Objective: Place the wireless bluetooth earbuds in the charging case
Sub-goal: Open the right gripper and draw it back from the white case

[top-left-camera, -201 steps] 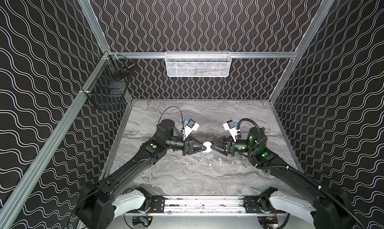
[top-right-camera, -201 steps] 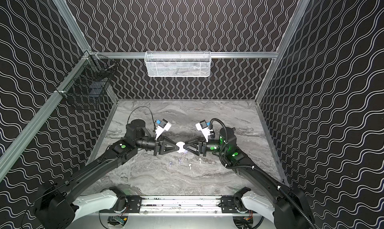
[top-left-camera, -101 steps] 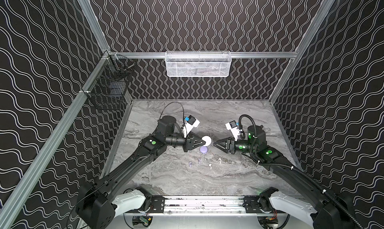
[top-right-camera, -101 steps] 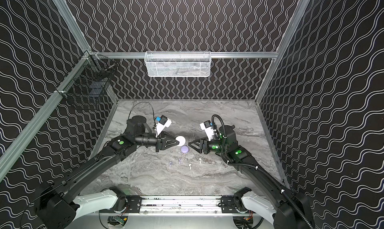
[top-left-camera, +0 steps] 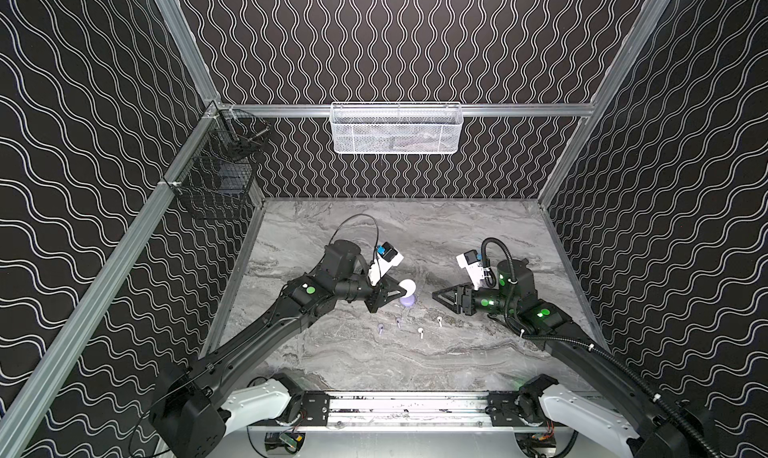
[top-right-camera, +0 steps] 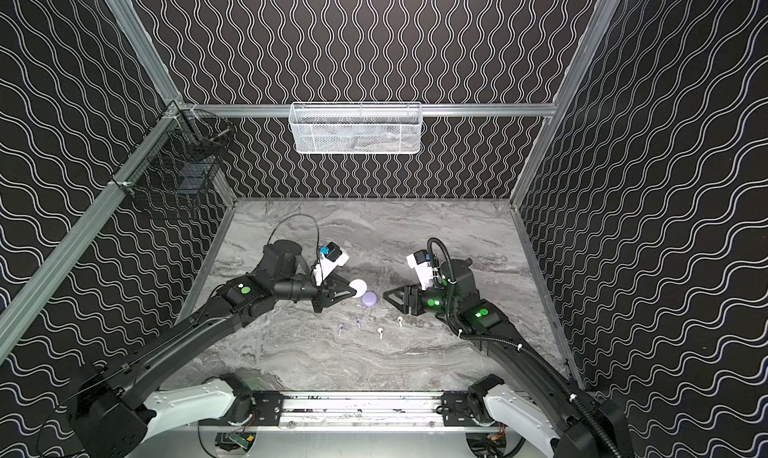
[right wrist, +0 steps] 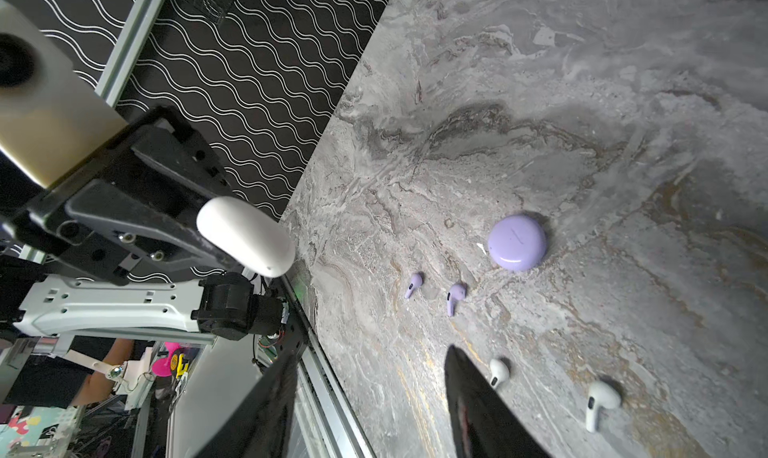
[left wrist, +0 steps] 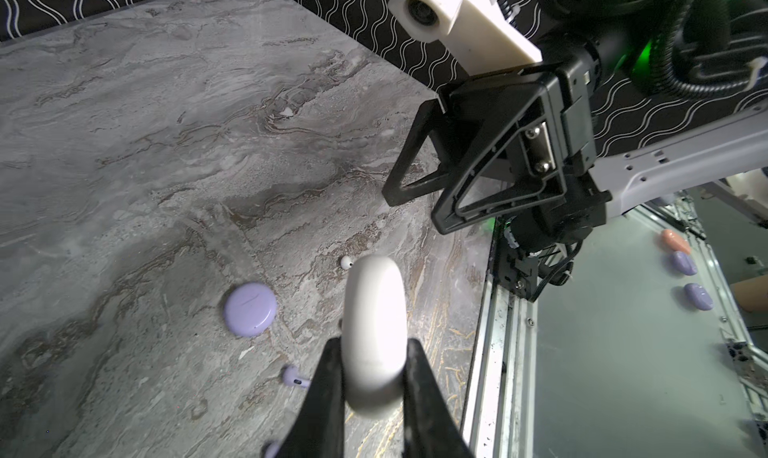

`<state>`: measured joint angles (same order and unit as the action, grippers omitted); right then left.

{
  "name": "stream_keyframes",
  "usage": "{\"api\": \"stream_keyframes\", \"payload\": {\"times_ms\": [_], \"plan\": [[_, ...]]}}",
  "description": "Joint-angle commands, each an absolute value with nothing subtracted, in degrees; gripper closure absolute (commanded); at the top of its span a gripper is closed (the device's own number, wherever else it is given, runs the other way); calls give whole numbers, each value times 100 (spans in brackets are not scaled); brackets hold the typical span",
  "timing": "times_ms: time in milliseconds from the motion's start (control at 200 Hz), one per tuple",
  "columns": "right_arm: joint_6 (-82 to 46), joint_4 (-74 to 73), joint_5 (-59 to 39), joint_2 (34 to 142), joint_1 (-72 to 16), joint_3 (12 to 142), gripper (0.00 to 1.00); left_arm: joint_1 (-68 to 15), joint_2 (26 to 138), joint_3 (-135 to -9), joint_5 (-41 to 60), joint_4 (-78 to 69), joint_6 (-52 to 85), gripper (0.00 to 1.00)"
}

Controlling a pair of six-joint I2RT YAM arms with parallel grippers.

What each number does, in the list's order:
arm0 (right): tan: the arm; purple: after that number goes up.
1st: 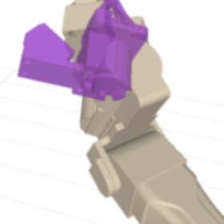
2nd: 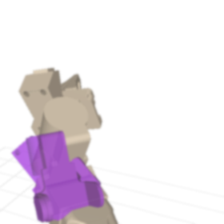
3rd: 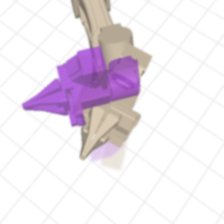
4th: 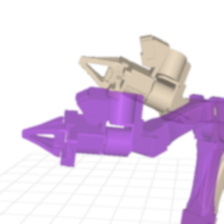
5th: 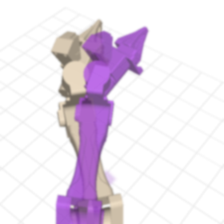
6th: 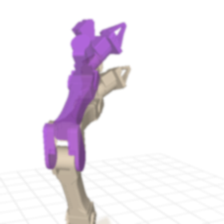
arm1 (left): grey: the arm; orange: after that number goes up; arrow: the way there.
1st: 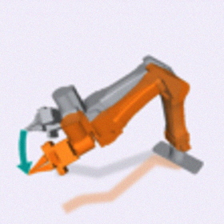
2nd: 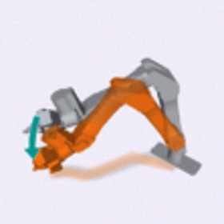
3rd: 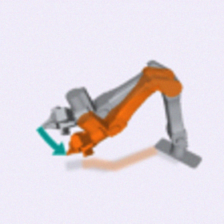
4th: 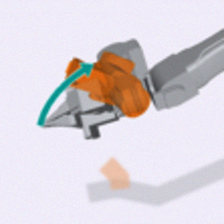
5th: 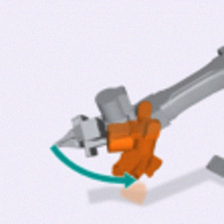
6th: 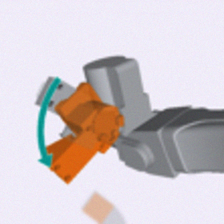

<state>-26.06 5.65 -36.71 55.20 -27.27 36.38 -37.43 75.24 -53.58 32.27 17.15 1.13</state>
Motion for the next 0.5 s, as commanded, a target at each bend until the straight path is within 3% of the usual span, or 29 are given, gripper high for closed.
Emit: {"api": "stream_keyframes", "payload": {"times_ms": [0,491], "plan": [[-2693,517,-3700,5475,-2732,3615,41,-3804,7576,-5281,2993,1617,-153,100],[-3277,-480,-4320,5749,-2942,3374,41,-4034,7787,-5221,2773,1544,-248,100]]}}
